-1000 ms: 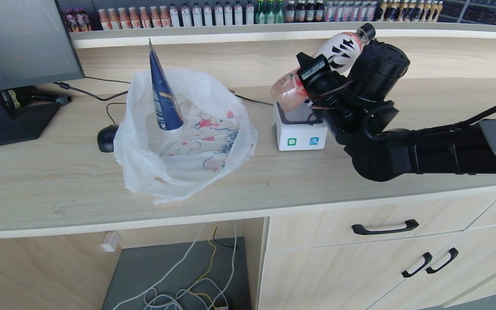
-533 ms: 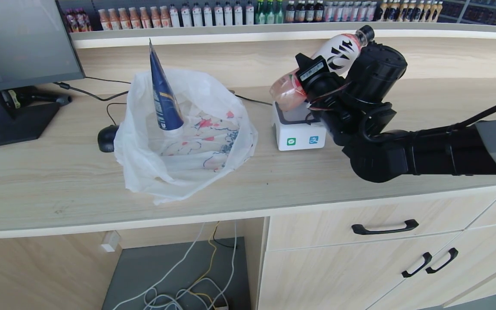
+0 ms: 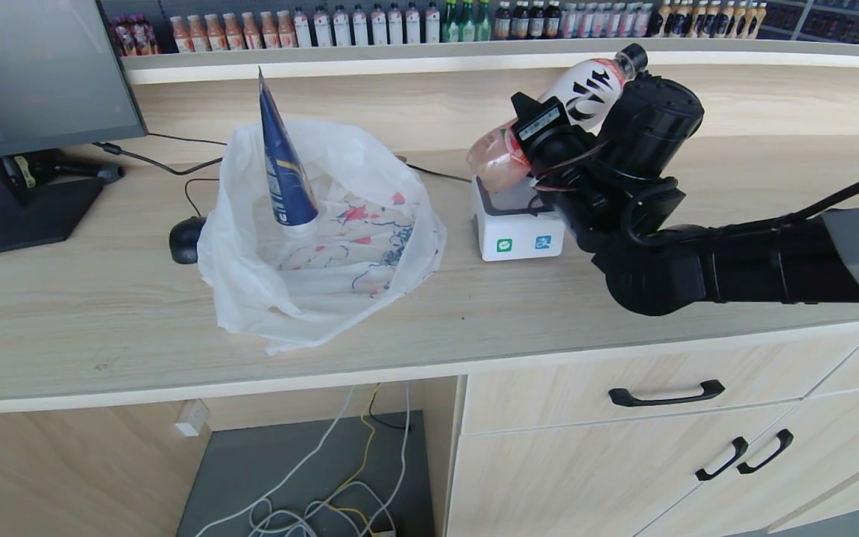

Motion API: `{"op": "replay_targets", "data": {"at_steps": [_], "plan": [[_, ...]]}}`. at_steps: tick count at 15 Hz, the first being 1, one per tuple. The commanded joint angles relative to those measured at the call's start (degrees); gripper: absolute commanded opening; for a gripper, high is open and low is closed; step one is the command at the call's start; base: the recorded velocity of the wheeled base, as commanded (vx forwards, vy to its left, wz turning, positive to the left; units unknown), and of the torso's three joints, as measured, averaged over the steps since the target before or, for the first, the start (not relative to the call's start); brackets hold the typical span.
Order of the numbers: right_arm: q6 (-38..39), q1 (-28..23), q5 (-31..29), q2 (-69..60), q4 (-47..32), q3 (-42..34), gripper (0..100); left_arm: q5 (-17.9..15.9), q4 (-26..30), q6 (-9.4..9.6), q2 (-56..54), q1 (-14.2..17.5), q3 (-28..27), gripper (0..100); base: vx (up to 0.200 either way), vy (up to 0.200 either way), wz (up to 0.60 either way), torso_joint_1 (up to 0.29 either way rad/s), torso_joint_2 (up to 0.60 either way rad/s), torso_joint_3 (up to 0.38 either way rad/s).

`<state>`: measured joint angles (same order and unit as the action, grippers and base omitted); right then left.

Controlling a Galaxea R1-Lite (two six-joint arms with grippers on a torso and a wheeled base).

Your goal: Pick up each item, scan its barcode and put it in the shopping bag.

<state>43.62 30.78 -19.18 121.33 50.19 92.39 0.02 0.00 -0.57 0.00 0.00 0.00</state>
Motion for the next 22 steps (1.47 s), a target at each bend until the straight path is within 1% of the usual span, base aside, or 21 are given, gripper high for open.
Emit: {"op": "replay_targets", "data": {"at_steps": [1,6,10,11,13,15,16,17,18,20,22], "plan": [[0.06,0.07,0.02,0.04,0.00,0.42,0,-0.02,0.00,-0.04,0.00,0.00,0.00,100,0.000,0.000,0.00,0.000,0.00,0.000],[0.06,0.24,-0.07,-1.01,-0.09,1.30,0,0.06,0.00,-0.04,0.00,0.00,0.00,100,0.000,0.000,0.00,0.000,0.00,0.000],[-0.20,1.74,-0.07,-2.59,-0.09,1.04,0,-0.02,0.00,-0.04,0.00,0.00,0.00,100,0.000,0.000,0.00,0.000,0.00,0.000],[-0.82,2.00,-0.07,-3.12,-0.18,0.86,0,-0.02,0.00,-0.04,0.00,0.00,0.00,100,0.000,0.000,0.00,0.000,0.00,0.000],[-4.68,2.35,0.28,-4.09,-0.09,-0.02,0,-0.02,0.00,-0.04,0.00,0.00,0.00,100,0.000,0.000,0.00,0.000,0.00,0.000],[-5.82,3.50,0.37,-6.55,-0.09,-1.43,0,0.06,0.00,-0.04,0.00,0.00,0.00,100,0.000,0.000,0.00,0.000,0.00,0.000],[-6.70,3.67,0.37,-8.31,-0.09,-3.18,0,0.06,0.00,-0.04,0.00,0.00,0.00,100,0.000,0.000,0.00,0.000,0.00,0.000],[-9.16,3.76,0.89,-10.50,-0.09,-5.64,0,0.06,0.00,-0.04,0.00,0.00,0.00,100,0.000,0.000,0.00,0.000,0.00,0.000],[-11.98,3.76,4.06,-12.96,0.00,-8.19,0,0.06,0.00,-0.04,0.00,0.00,0.00,100,0.000,0.000,0.00,0.000,0.00,0.000],[-18.04,3.76,8.28,-18.59,0.00,-13.91,0,0.06,0.00,-0.04,0.00,0.00,0.00,100,0.000,0.000,0.00,0.000,0.00,0.000],[-22.35,3.76,10.39,-22.90,1.58,-20.23,0,0.06,0.00,-0.04,0.00,0.00,0.00,100,0.000,0.000,0.00,0.000,0.00,0.000]]}}
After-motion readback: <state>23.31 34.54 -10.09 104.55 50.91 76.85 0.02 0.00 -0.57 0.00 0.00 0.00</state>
